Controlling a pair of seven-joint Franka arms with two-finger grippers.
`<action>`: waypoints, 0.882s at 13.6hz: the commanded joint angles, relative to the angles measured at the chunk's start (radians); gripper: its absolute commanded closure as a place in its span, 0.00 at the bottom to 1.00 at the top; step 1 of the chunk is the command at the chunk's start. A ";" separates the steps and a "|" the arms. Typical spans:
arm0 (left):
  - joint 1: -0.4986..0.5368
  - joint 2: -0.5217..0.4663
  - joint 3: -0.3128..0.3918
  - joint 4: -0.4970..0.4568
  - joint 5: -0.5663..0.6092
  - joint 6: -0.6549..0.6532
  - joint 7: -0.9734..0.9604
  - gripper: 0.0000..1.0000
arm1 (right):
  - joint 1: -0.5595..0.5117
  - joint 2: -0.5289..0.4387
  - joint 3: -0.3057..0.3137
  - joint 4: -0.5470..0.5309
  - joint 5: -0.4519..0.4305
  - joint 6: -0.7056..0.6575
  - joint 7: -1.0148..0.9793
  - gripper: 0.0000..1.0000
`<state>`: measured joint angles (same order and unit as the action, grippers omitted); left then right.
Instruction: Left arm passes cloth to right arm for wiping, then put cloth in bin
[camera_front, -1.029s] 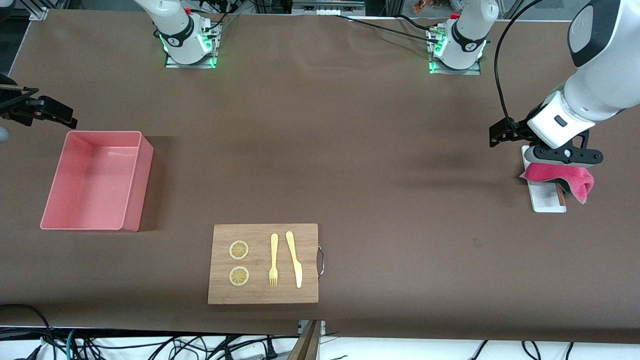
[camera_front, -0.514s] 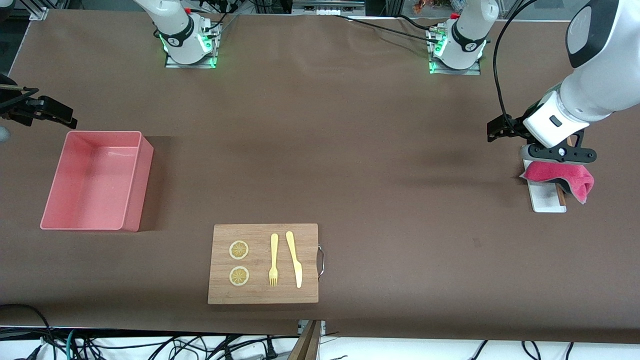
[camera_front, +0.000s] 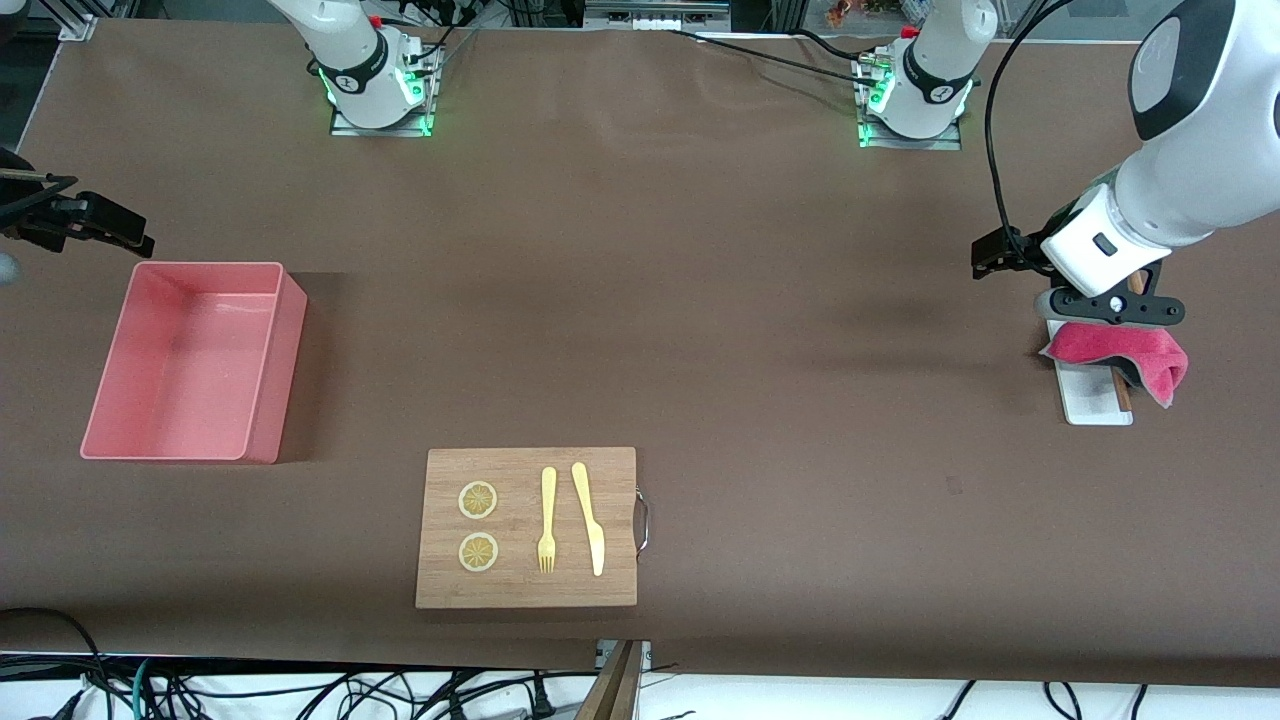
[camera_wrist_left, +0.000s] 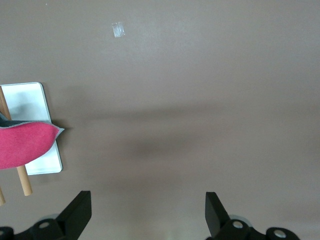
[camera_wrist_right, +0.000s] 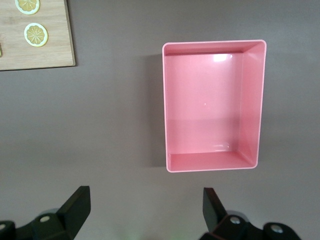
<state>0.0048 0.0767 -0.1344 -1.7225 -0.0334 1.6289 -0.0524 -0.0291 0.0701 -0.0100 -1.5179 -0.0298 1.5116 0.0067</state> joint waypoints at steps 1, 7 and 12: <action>-0.009 0.050 0.001 0.032 0.009 -0.023 0.000 0.00 | -0.008 0.014 0.004 0.030 0.016 -0.010 0.015 0.01; -0.002 0.234 0.001 0.049 0.184 -0.023 0.218 0.00 | -0.009 0.014 0.002 0.030 0.016 -0.008 0.013 0.01; 0.003 0.359 0.007 0.050 0.390 -0.012 0.546 0.00 | -0.011 0.014 0.002 0.030 0.016 -0.008 0.013 0.01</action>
<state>0.0005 0.3761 -0.1321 -1.7117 0.2921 1.6294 0.3534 -0.0310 0.0707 -0.0101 -1.5162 -0.0298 1.5118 0.0072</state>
